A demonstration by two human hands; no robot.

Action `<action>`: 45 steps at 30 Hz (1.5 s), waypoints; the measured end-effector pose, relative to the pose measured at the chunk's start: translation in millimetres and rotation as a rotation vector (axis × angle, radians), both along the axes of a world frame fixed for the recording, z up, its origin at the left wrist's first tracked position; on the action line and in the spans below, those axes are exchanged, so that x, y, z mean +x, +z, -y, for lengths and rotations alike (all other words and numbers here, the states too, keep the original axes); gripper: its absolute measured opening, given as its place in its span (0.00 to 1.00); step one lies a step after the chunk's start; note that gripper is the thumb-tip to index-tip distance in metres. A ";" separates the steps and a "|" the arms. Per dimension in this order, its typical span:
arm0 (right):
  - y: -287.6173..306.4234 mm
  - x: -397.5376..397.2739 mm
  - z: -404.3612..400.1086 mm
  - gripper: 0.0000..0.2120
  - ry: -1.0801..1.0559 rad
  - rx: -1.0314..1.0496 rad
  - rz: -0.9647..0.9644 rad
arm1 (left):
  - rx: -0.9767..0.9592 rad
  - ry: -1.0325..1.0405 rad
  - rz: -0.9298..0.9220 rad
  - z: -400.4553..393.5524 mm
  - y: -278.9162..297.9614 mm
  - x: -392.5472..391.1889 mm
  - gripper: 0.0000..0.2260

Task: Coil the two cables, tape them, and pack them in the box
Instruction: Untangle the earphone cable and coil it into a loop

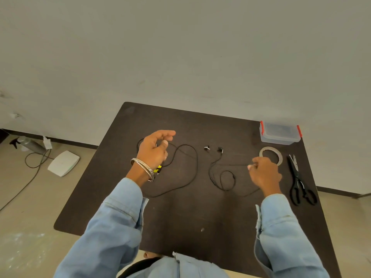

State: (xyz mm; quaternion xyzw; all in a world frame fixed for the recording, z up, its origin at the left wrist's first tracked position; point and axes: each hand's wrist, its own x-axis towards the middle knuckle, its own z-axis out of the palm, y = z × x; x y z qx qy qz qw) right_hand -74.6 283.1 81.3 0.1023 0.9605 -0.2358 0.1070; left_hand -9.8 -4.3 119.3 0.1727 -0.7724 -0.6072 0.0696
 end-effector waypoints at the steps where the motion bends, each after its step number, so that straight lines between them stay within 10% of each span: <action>1: 2.7 -0.4 2.6 0.17 0.062 0.130 0.060 | 0.041 -0.026 -0.017 -0.9 2.1 0.5 0.16; 9: 5.9 21.1 86.2 0.40 0.629 -0.453 -0.072 | 0.539 -0.349 -0.122 -25.2 9.3 -0.5 0.20; 17: -1.8 29.7 102.0 0.09 0.478 -0.951 0.001 | 0.670 -0.231 -0.053 -19.9 5.5 2.9 0.16; 26: 24.2 1.3 69.3 0.07 0.395 -0.887 -0.175 | 0.426 -0.455 0.317 -24.5 -16.9 9.5 0.14; 45: 24.9 -8.5 70.3 0.08 0.442 -0.800 -0.119 | 0.925 -0.543 0.201 -42.5 -21.6 14.1 0.15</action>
